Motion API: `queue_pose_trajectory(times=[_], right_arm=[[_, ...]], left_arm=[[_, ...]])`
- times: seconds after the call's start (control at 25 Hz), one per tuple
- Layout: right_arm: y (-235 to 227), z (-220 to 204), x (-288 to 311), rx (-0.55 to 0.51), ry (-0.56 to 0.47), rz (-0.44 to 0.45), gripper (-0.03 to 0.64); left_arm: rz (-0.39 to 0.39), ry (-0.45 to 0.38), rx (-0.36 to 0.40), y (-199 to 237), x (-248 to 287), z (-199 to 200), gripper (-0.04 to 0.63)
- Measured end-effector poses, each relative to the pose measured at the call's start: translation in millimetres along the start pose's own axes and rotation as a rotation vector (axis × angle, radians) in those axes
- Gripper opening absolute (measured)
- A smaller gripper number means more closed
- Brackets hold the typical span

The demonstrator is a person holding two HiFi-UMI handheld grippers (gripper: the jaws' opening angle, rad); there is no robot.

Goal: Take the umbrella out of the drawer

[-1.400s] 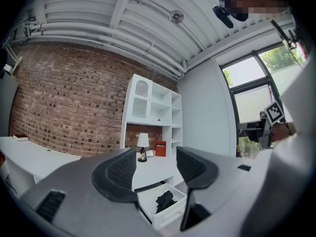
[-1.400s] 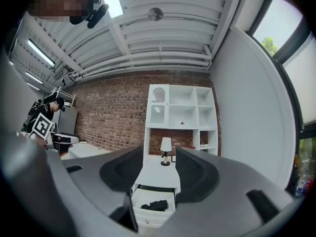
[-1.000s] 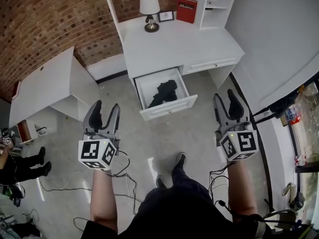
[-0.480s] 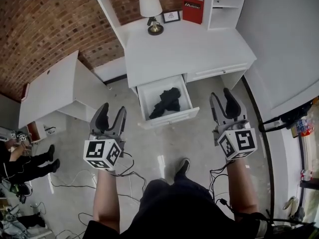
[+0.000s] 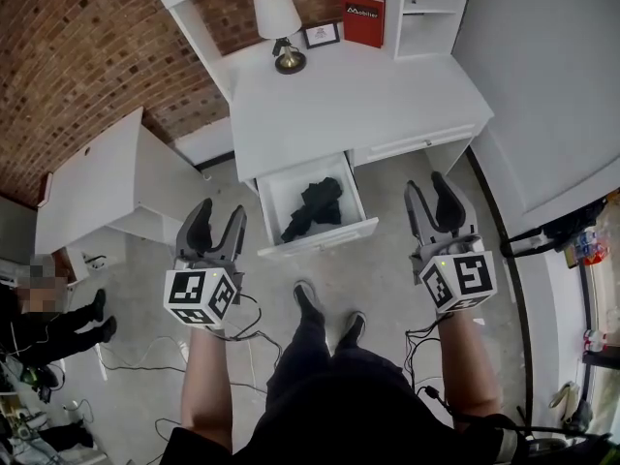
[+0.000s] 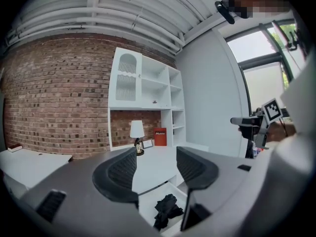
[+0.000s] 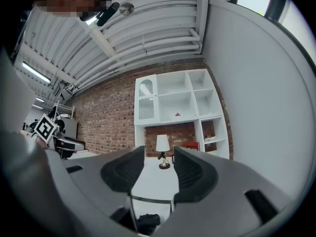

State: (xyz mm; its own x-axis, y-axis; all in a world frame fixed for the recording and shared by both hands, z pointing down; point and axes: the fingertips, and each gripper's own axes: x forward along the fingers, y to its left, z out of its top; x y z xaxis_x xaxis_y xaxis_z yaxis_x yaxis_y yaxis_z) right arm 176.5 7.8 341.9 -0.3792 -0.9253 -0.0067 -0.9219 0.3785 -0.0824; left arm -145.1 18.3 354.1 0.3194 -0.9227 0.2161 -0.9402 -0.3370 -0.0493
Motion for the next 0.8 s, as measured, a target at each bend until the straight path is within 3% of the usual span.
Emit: queue_pose_trajectory(times=[0.44, 0.8], right_arm=[[-18, -5, 31, 0.006, 0.022, -0.093, 0.178], [-24, -13, 81, -0.008, 0.074, -0.204, 0.172]], left_arm=[[-0.080, 0.027, -0.014, 25, 62, -23, 0.236], [-0.242, 0.101, -0.027, 34, 135, -56, 0.236]])
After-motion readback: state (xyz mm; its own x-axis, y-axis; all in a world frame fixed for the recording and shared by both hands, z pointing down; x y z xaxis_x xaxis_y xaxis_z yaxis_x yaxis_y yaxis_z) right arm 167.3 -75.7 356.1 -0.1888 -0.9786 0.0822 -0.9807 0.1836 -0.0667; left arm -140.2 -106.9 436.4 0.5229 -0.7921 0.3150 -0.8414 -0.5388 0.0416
